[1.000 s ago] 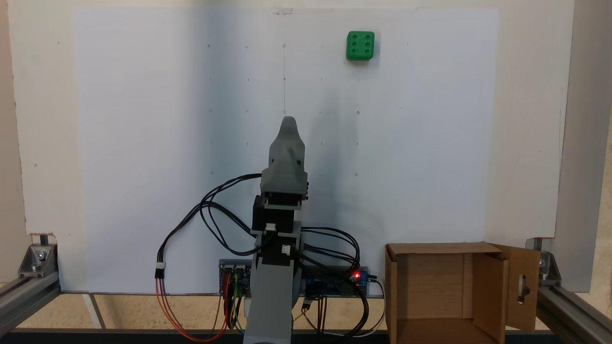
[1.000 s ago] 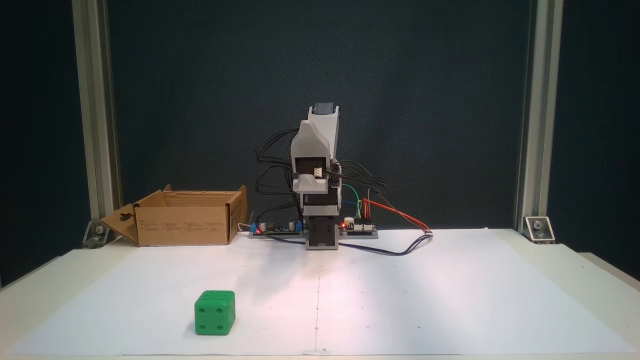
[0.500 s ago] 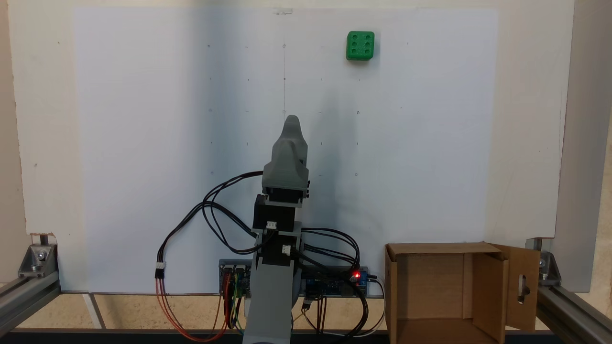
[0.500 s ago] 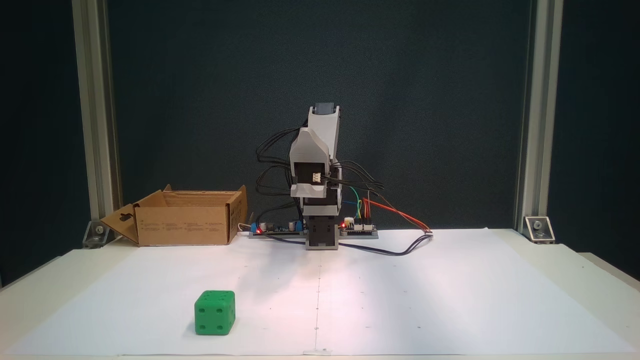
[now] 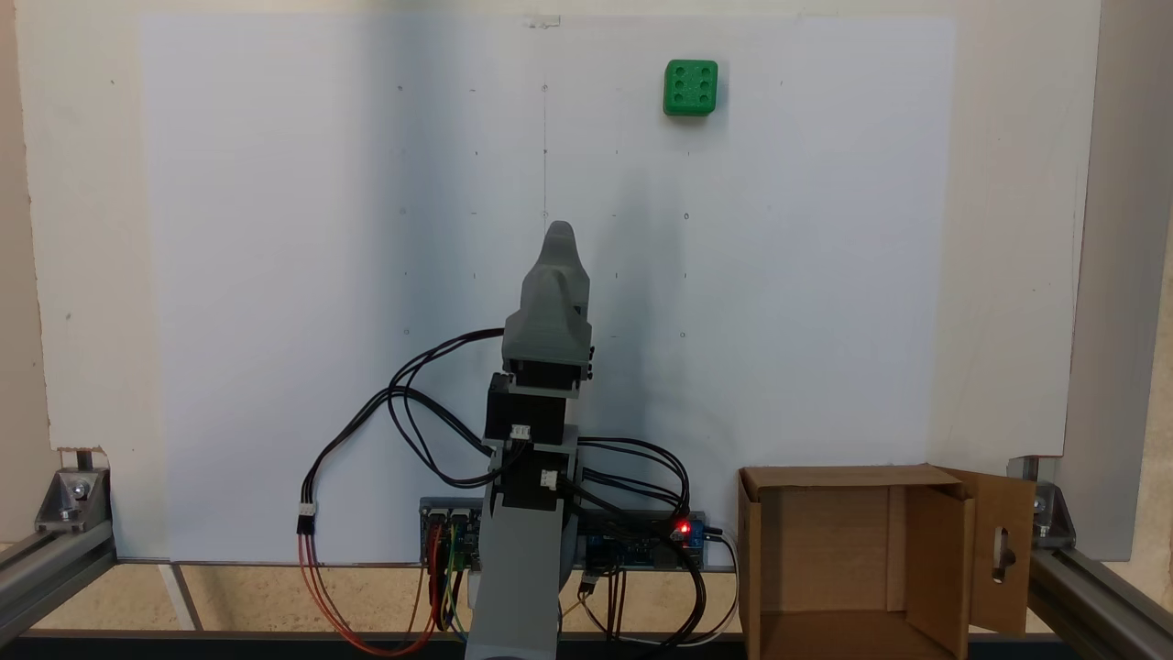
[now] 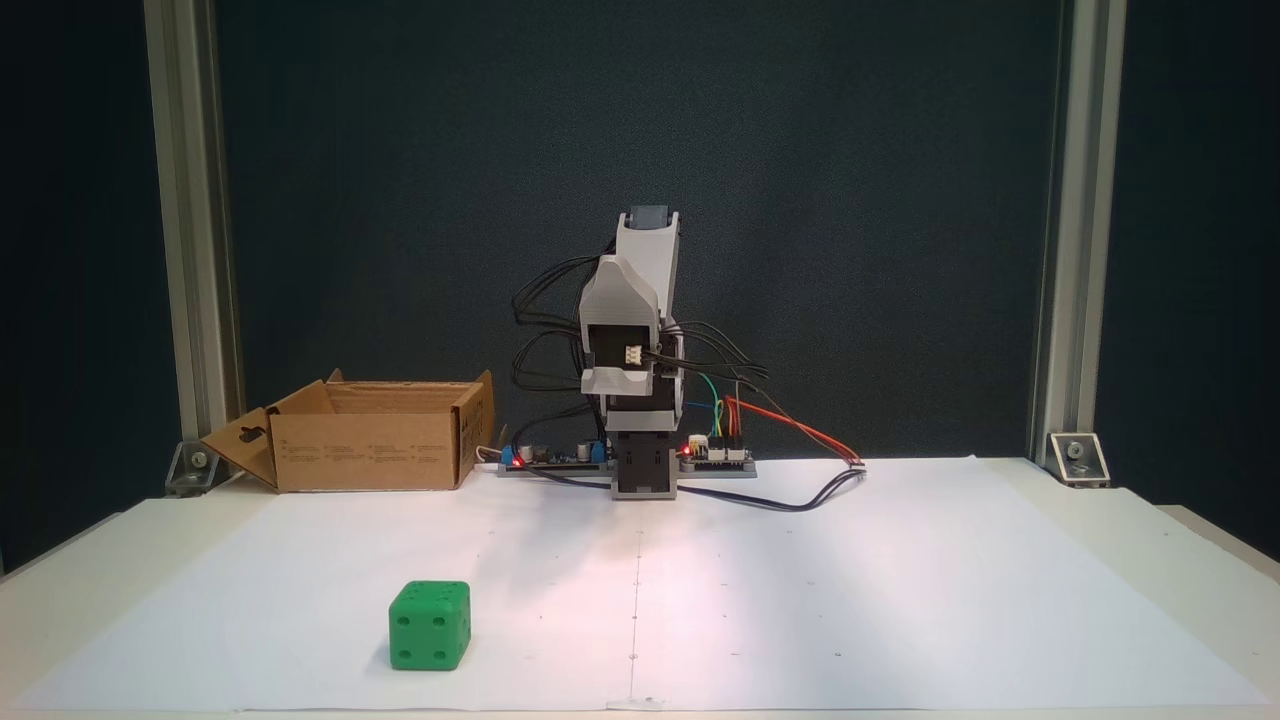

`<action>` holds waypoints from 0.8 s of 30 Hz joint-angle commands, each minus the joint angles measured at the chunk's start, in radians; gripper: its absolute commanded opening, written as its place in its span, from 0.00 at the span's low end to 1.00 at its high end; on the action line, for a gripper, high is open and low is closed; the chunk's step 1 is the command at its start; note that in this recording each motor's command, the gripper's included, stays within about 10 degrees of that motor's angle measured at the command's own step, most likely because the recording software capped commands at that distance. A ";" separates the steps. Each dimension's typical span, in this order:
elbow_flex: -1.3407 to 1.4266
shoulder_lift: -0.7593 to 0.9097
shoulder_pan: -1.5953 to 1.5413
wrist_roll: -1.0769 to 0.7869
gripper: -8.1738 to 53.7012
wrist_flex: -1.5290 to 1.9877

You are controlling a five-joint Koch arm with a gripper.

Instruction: Grasp a green dice and put it in the bin.

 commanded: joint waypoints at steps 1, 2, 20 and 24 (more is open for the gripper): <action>0.051 0.106 0.000 -0.049 0.84 0.008; 0.051 0.106 0.000 -0.048 0.83 0.009; -0.440 0.109 0.058 -0.048 0.84 0.935; -0.658 0.107 0.067 -0.044 0.83 1.212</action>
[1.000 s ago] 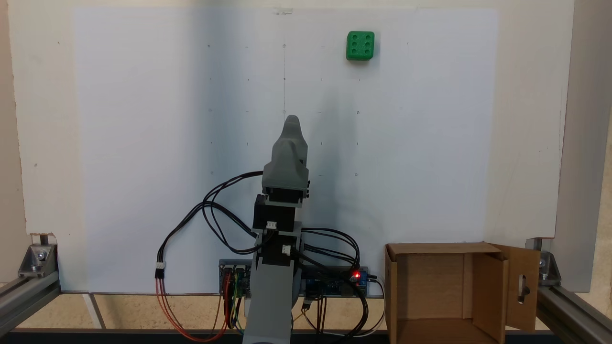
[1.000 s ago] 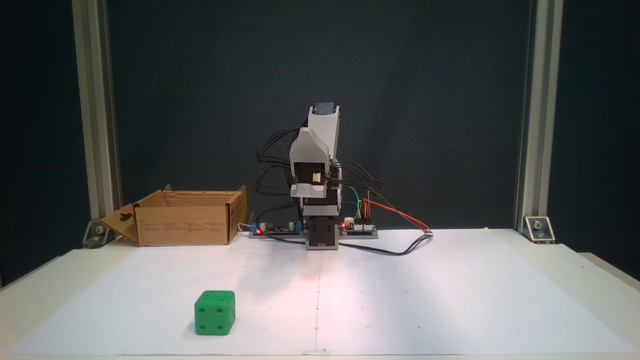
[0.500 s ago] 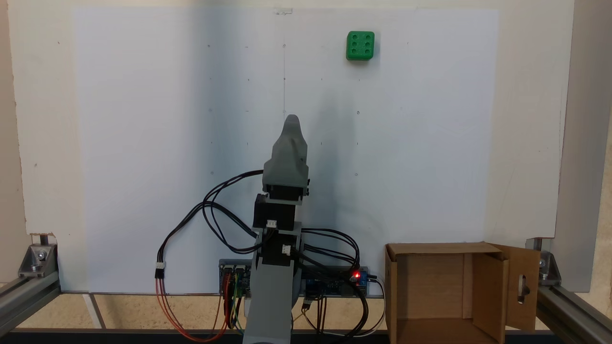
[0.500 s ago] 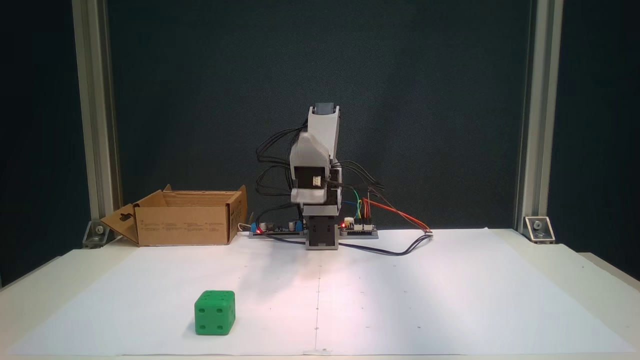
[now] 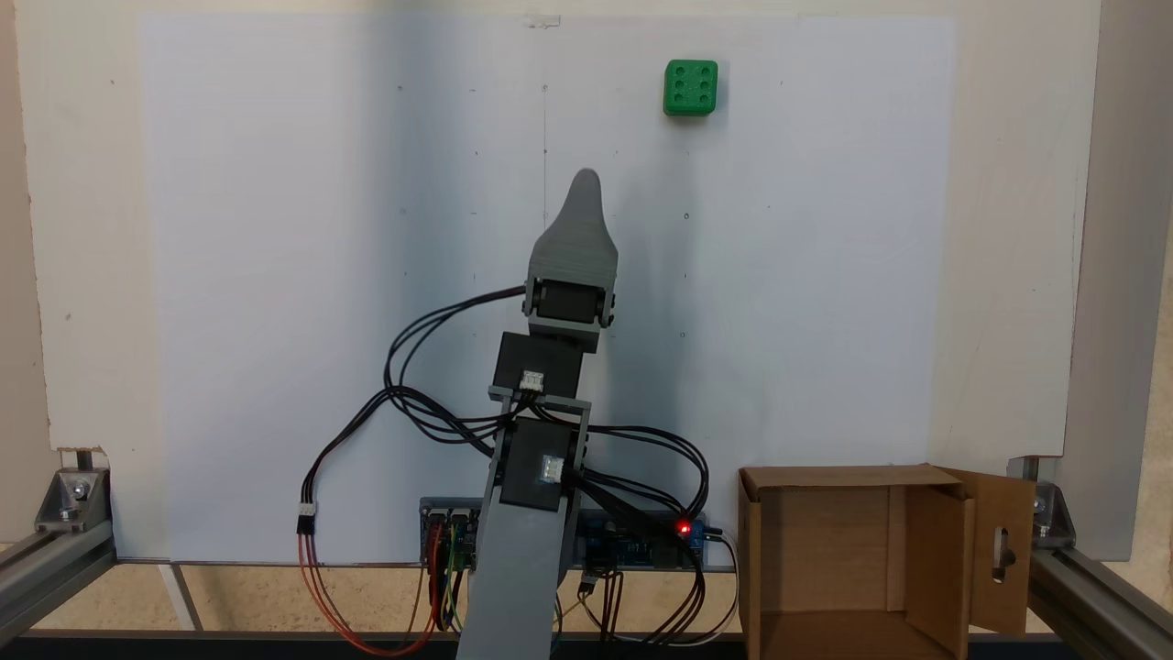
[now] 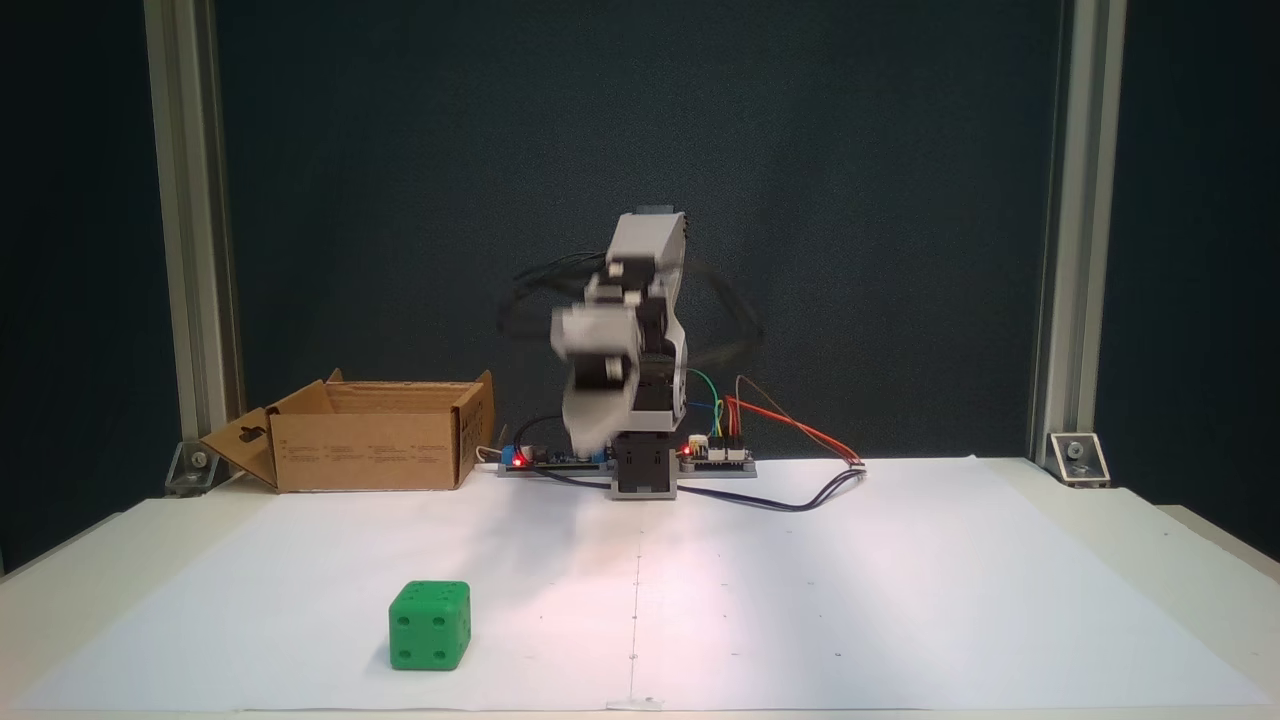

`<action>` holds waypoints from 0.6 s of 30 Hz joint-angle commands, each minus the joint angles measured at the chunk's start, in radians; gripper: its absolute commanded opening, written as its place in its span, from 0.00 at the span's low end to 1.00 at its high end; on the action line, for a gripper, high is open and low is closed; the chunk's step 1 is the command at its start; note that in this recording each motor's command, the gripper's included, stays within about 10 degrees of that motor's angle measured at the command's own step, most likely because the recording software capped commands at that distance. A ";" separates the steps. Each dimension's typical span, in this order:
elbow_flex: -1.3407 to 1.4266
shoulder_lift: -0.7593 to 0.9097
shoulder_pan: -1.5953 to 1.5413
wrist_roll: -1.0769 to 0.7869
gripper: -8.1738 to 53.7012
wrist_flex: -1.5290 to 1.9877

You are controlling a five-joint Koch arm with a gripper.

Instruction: Grasp a green dice and put it in the bin.

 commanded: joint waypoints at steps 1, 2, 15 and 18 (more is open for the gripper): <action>-0.147 0.106 0.003 -0.043 0.83 0.161; -0.193 0.106 -0.011 -0.041 0.83 0.225; -0.934 -0.405 0.023 -0.026 0.83 1.081; -1.109 -0.512 0.037 -0.026 0.83 1.261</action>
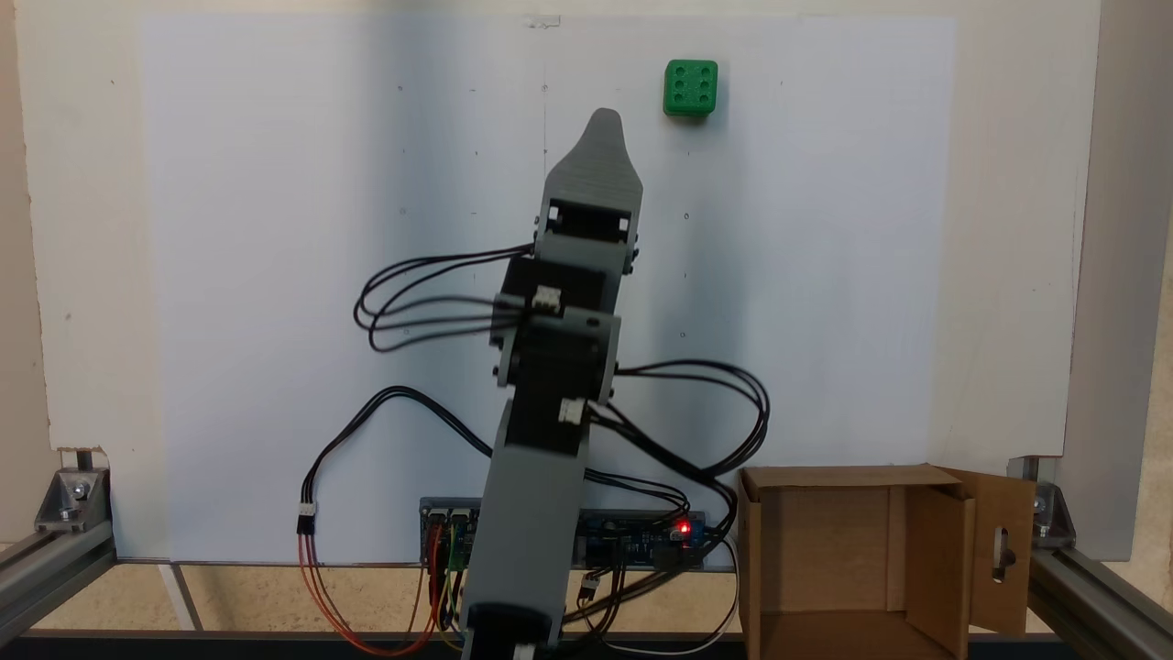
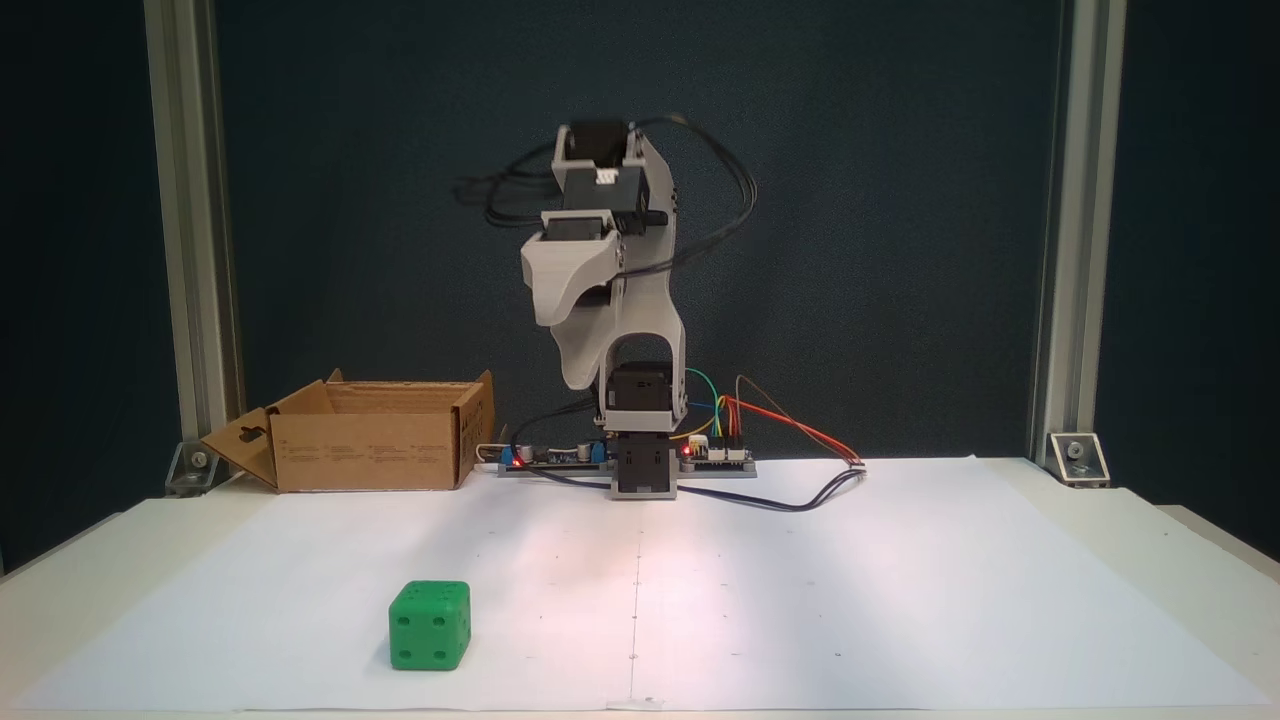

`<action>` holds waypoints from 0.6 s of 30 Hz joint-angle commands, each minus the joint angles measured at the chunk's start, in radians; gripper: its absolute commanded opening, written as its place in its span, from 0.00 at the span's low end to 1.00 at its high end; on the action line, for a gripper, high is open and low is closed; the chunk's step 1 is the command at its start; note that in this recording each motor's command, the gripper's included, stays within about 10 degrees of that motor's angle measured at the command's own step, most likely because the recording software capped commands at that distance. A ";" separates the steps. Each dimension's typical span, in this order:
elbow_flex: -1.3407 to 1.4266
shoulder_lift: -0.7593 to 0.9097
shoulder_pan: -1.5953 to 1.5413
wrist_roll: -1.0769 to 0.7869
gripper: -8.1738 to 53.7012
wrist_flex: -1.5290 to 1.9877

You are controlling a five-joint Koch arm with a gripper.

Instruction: Grasp a green dice and put it in the bin.

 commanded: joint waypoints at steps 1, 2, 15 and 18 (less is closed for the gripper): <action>-0.156 -0.048 0.018 -0.026 0.84 0.156; -0.216 -0.077 0.026 -0.026 0.83 0.214; -0.680 -0.437 0.138 -0.112 0.88 0.549; -0.719 -0.499 0.150 -0.210 0.88 0.549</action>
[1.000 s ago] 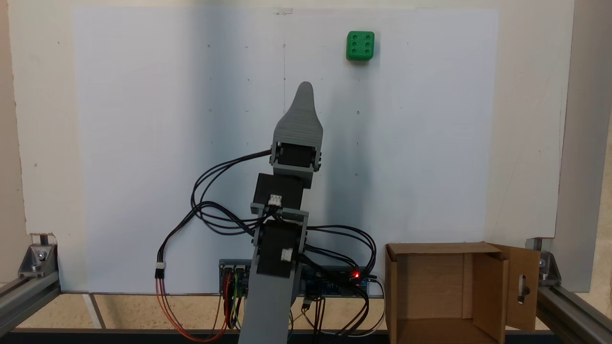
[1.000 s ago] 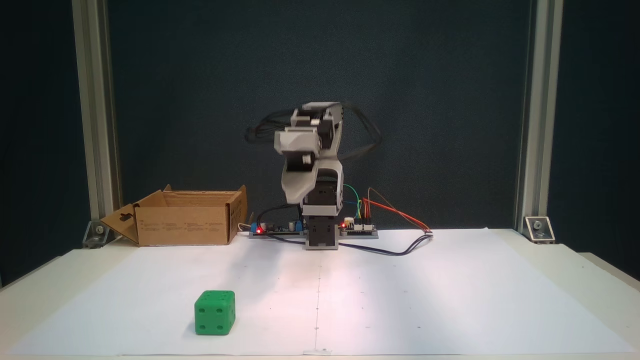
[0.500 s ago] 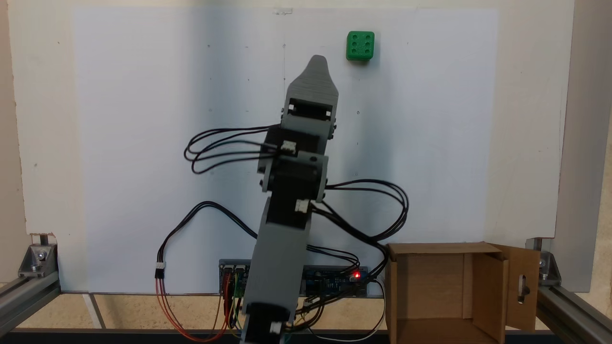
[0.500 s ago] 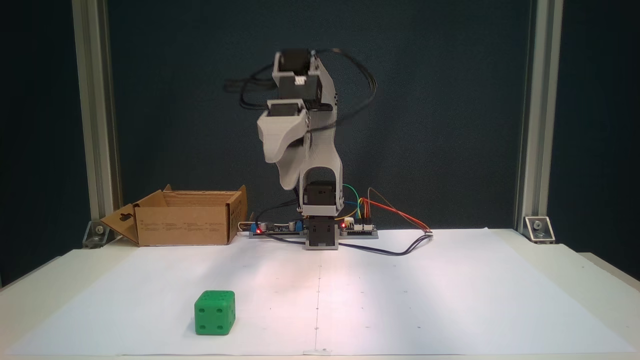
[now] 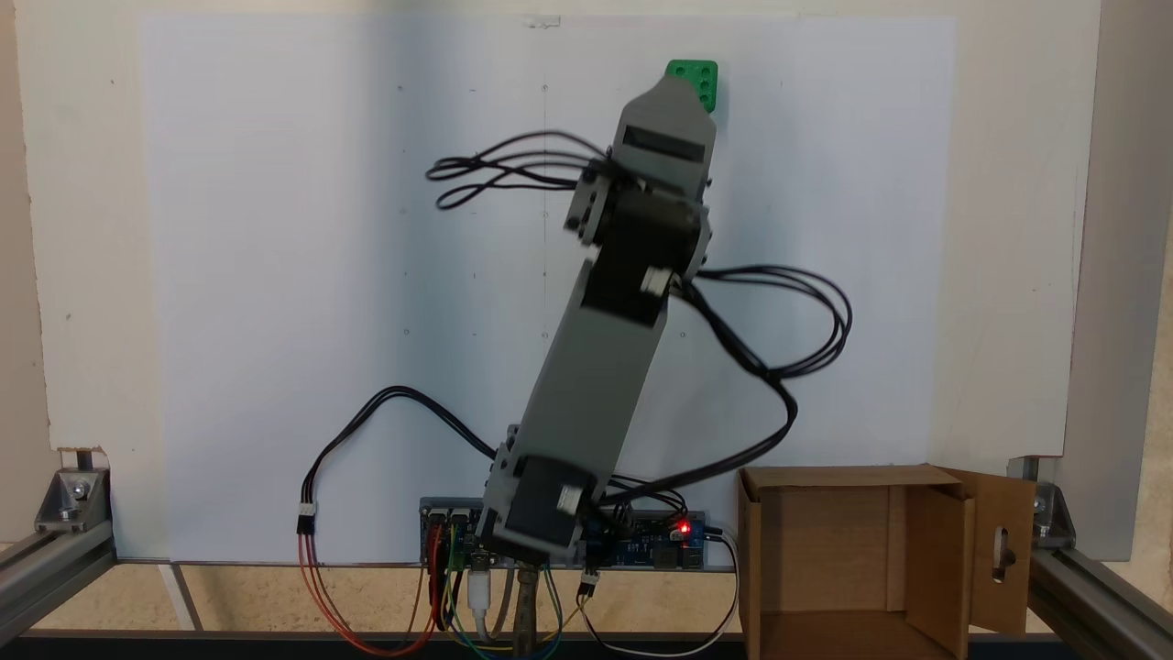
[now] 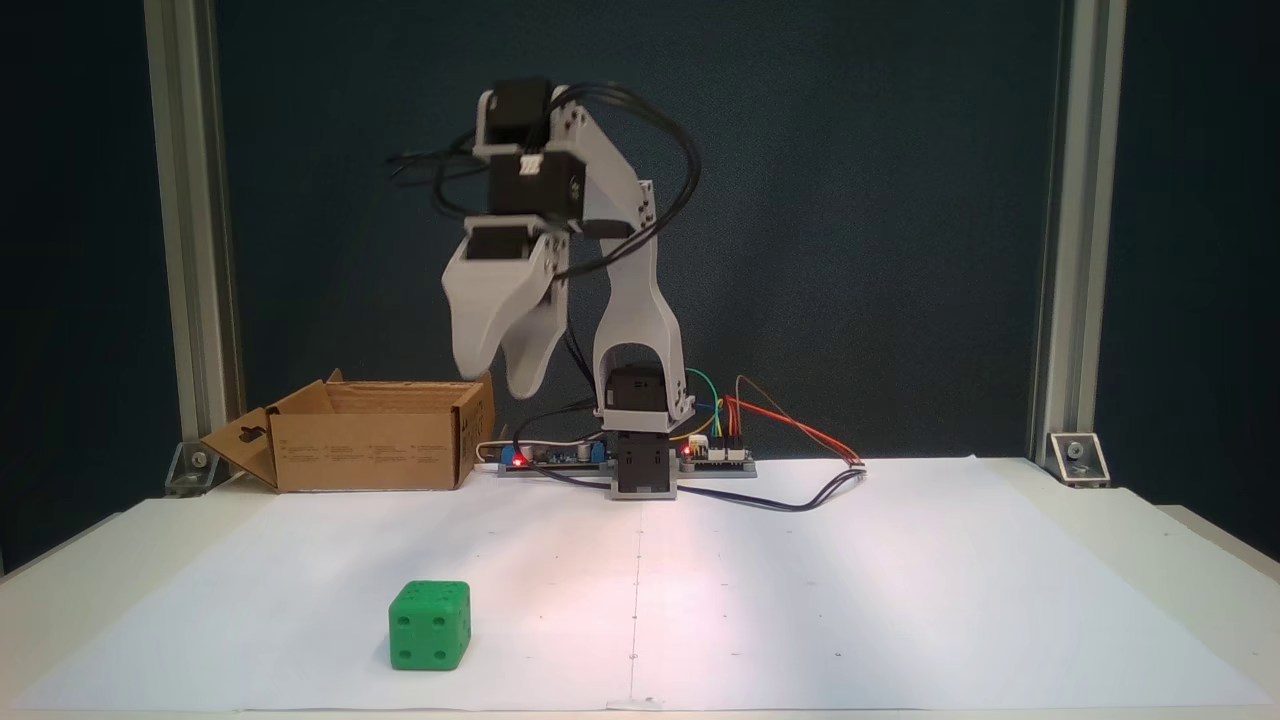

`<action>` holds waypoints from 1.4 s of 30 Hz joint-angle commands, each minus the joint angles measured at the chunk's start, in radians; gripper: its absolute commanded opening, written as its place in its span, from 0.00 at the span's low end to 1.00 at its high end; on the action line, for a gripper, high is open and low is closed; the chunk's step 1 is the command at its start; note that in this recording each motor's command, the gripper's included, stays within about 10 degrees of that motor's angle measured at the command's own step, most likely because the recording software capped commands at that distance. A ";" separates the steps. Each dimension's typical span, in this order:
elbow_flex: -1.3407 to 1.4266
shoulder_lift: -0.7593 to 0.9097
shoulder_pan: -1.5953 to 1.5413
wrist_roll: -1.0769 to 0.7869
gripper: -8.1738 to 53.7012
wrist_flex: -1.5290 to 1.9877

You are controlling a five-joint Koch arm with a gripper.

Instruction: Grasp a green dice and put it in the bin.

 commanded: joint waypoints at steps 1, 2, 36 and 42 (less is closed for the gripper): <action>-0.083 -0.020 0.014 -0.143 0.88 0.040; -0.097 -0.037 0.017 -0.167 0.88 0.040; -0.256 -0.414 0.025 -0.259 0.85 -0.179; -0.256 -0.463 0.032 -0.261 0.85 -0.222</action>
